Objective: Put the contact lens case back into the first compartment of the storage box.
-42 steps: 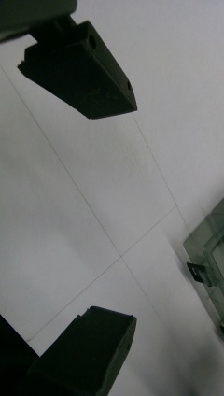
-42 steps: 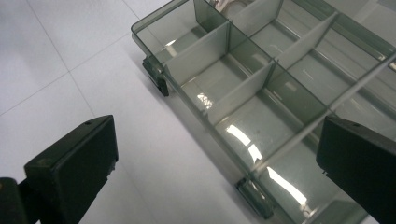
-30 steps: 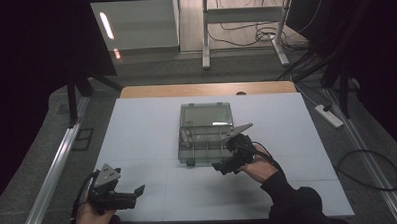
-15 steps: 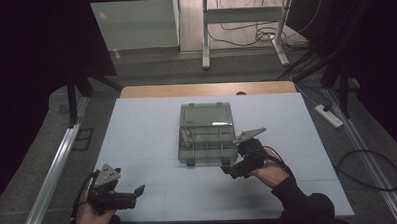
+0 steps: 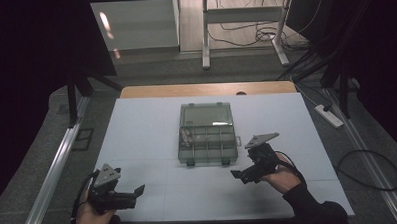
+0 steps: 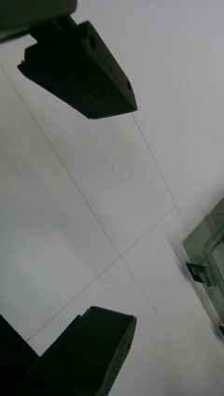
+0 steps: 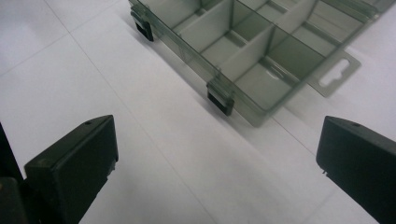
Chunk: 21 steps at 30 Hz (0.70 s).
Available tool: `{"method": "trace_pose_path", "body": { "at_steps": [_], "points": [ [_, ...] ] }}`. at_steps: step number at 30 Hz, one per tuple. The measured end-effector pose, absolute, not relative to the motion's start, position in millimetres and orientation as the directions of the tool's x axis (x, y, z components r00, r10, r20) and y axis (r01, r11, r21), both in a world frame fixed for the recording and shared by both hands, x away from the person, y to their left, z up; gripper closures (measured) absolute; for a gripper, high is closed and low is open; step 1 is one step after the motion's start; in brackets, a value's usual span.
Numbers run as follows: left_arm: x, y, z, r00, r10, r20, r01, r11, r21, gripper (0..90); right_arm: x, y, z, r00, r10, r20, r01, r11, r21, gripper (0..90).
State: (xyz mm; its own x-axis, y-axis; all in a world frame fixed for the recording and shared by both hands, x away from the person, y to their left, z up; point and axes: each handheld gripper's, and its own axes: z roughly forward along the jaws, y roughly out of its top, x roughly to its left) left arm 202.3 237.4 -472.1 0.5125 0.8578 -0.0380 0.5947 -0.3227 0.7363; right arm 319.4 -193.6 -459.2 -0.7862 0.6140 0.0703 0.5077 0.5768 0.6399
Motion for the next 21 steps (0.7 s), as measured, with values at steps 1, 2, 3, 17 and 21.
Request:
{"method": "trace_pose_path", "body": {
  "at_steps": [1, 2, 3, 17, 21],
  "points": [
    [202, 237, -472, 0.513, 0.858, -0.037, 0.595, -0.323, 0.736, 2.5, 319, -195, -459, -0.785, 0.615, 0.069, 0.508, 0.576, 0.640, 0.0],
    [202, 237, -472, 0.512, 0.858, -0.037, 0.595, -0.323, 0.736, 2.5, 319, -198, -459, -0.780, 0.622, 0.071, 0.513, 0.571, 0.641, 0.0],
    [202, 237, -472, 0.512, 0.858, -0.037, 0.595, -0.323, 0.736, 2.5, 318, -203, -459, -0.775, 0.628, 0.074, 0.519, 0.565, 0.642, 0.0],
    [202, 237, -472, 0.512, 0.858, -0.038, 0.595, -0.323, 0.736, 2.5, 309, -231, -460, -0.747, 0.661, 0.067, 0.538, 0.543, 0.645, 0.0],
    [202, 237, -472, 0.512, 0.858, -0.039, 0.595, -0.322, 0.736, 2.5, 304, -242, -458, -0.734, 0.677, 0.064, 0.545, 0.529, 0.650, 0.0]
  ]
}}
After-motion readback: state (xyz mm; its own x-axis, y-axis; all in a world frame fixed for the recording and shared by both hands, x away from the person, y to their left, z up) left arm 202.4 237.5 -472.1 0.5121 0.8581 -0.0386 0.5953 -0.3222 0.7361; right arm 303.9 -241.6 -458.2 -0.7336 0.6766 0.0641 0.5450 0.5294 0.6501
